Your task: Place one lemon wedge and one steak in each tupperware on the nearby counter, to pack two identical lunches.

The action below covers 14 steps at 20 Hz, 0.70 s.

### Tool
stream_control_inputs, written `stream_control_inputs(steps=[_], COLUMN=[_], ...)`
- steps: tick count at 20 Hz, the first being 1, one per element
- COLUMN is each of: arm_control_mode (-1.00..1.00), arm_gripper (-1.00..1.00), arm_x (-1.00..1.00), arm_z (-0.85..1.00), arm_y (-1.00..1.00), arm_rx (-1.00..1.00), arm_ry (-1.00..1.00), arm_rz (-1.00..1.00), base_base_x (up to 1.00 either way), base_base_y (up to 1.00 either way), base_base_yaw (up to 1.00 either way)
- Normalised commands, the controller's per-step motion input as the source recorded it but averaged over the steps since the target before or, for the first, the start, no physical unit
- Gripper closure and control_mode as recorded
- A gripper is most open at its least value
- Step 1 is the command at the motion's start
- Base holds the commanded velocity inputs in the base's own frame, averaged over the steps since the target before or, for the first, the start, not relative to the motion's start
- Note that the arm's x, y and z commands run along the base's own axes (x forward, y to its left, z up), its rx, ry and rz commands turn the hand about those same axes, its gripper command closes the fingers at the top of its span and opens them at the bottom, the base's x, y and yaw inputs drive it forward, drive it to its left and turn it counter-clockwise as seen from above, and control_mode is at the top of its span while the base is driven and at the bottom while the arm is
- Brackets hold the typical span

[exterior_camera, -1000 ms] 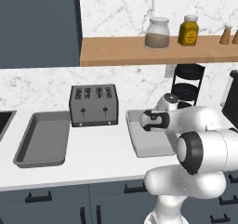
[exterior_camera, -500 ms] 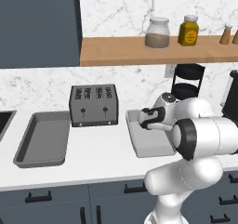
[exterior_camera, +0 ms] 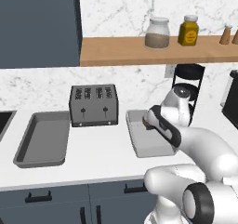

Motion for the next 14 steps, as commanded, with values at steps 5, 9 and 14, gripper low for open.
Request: stream_control_inputs(steps=[5,9,14], arm_control_mode=[-1.0,-1.0,1.0], arm_gripper=[-1.0,-1.0,-1.0], arm_x=[-1.0,-1.0,-0.4], arm_z=[0.34,0.35,0.06], arm_y=[0.19,0.18,0.08], arm_rx=[-0.02,-0.02,-0.01], arm_ry=[-0.01,-0.03,0.0], arm_rz=[0.02,0.04,0.0], base_base_x=[0.0,0.0,-0.6], base_base_y=[0.0,0.0,0.01], base_base_yaw=[0.0,0.0,0.0])
